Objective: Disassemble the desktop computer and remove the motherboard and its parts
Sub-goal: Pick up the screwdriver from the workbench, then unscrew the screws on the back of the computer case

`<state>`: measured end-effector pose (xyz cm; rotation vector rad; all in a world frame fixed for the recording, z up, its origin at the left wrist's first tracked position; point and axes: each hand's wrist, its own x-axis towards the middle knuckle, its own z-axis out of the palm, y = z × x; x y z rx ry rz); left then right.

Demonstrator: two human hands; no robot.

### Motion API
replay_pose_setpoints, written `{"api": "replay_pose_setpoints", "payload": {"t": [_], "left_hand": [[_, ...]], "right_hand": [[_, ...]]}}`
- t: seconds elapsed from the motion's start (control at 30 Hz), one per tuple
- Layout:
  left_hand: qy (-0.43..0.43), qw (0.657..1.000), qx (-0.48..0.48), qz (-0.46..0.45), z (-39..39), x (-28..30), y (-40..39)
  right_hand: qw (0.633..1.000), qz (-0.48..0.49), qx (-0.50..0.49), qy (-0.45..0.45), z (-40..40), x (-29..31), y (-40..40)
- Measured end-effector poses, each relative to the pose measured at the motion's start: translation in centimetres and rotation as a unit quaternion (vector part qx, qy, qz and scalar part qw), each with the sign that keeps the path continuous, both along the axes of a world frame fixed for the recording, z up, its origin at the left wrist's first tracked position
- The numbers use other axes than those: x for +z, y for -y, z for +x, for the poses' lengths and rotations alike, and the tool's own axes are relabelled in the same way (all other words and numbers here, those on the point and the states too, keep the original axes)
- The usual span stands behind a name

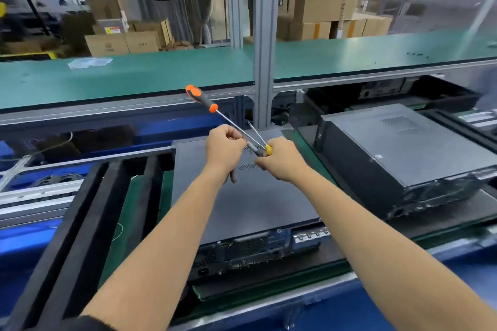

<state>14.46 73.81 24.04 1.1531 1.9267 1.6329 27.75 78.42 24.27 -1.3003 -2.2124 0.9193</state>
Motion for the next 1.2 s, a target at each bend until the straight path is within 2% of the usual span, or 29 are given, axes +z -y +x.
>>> {"api": "replay_pose_setpoints", "payload": {"t": [0.13,0.23,0.43,0.63,0.73,0.83,1.0,1.13,1.2], "left_hand": [[-0.002,1.0,-0.013,-0.023,5.7,-1.4,-6.4],[-0.012,0.999,-0.016,-0.043,10.1,-2.3,-11.5],[-0.15,0.98,-0.026,-0.128,16.3,-4.6,-17.8],[-0.222,0.925,-0.119,-0.285,18.4,-8.1,-19.2],[-0.236,0.864,-0.194,-0.401,18.8,-10.2,-19.3],[-0.239,0.819,-0.214,-0.476,18.9,-11.8,-19.4],[-0.222,0.805,-0.226,-0.501,19.1,-13.1,-19.4],[-0.227,0.777,-0.244,-0.534,19.4,-13.5,-19.4],[-0.221,0.778,-0.241,-0.536,19.3,-13.4,-19.5]], "right_hand": [[1.0,-0.004,-0.012,0.023,5.7,-1.0,-6.0],[0.999,-0.032,-0.03,0.007,10.4,-2.2,-10.8],[0.995,-0.077,-0.053,0.036,16.1,-5.5,-16.7],[0.984,-0.141,-0.041,0.102,16.7,-10.6,-18.5],[0.98,-0.147,-0.042,0.128,16.1,-12.8,-18.7],[0.974,-0.146,-0.026,0.17,15.4,-14.8,-18.5],[0.959,-0.161,0.022,0.232,15.3,-17.1,-18.1],[0.948,-0.16,0.055,0.268,14.9,-17.3,-17.9],[0.945,-0.158,0.06,0.28,14.5,-16.9,-17.8]]}}
